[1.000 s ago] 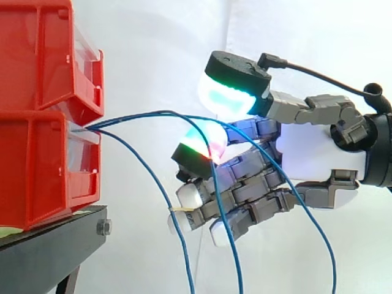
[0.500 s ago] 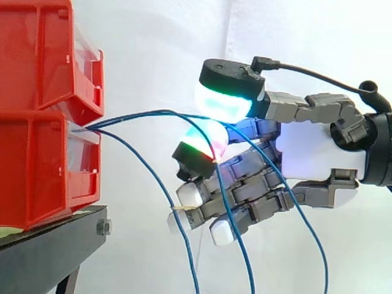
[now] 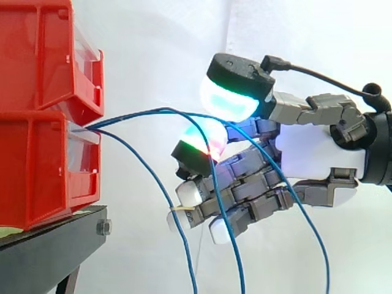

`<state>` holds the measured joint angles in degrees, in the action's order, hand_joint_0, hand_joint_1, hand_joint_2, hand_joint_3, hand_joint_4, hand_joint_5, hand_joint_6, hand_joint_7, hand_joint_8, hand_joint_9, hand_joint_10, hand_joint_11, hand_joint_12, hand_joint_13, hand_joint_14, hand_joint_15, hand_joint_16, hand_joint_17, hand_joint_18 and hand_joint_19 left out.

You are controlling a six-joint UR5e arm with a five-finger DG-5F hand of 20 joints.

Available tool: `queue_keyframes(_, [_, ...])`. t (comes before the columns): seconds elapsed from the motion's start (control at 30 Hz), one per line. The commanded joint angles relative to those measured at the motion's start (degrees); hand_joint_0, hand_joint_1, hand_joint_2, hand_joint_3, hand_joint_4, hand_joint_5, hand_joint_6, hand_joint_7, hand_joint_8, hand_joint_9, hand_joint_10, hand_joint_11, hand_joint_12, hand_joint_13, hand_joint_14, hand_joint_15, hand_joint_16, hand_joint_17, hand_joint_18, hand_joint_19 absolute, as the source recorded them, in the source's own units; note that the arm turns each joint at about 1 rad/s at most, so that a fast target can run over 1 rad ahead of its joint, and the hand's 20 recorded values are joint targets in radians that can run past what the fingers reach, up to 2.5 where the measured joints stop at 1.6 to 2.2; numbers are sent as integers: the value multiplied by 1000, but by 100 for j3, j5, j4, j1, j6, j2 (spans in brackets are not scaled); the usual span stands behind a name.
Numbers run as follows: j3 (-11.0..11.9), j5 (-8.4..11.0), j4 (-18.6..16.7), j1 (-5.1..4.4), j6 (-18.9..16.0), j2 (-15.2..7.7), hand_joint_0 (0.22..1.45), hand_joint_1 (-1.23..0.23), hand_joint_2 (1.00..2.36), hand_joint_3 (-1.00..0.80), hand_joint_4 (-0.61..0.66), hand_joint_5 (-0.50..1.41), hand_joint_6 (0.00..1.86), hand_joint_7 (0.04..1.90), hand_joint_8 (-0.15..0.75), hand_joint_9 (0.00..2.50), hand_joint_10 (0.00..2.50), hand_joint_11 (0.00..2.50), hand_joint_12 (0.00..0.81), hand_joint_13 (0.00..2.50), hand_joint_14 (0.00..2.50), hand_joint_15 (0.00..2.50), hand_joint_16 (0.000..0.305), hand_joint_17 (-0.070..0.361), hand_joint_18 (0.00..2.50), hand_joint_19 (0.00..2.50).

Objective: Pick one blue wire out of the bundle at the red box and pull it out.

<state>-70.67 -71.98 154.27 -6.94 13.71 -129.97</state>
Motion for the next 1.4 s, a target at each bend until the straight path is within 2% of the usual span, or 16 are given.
queue_keyframes(0.0, [9, 0, 7, 0, 0, -2, 507, -599, 1001, -478, 312, -117, 737, 1123, 404, 949, 16, 591, 477, 620, 8, 255, 65, 146, 730, 517])
queue_keyframes(0.07, [0, 0, 7, 0, 0, -2, 523, -540, 1003, -464, 306, -103, 703, 1158, 395, 976, 16, 572, 471, 629, 8, 255, 63, 142, 731, 529])
queue_keyframes(0.23, [0, 0, 7, 0, 0, -2, 590, -503, 1011, -369, 286, -93, 680, 1213, 391, 1003, 16, 577, 456, 643, 8, 259, 60, 135, 724, 543])
queue_keyframes(0.7, [0, 0, 7, 0, 0, -2, 573, -654, 1019, -185, 275, -136, 791, 1125, 407, 962, 17, 608, 467, 633, 8, 249, 61, 137, 742, 518])
queue_keyframes(0.93, [0, 0, 7, 0, 8, -2, 575, -679, 1021, -127, 288, -143, 826, 1108, 407, 957, 16, 611, 472, 629, 9, 245, 62, 139, 747, 505])
queue_keyframes(1.1, [0, 0, 33, 9, 35, 77, 583, -672, 1022, -95, 279, -144, 844, 1112, 413, 960, 17, 613, 472, 630, 8, 248, 62, 139, 749, 502])
queue_keyframes(1.17, [0, 0, 138, 18, 61, 121, 583, -671, 1023, -88, 277, -144, 846, 1126, 414, 961, 16, 613, 472, 630, 8, 241, 62, 139, 752, 503])
queue_keyframes(1.37, [0, -211, 1123, 79, 140, 341, 585, -666, 1023, -84, 278, -145, 852, 1112, 414, 962, 14, 617, 471, 624, 8, 243, 62, 139, 743, 493])
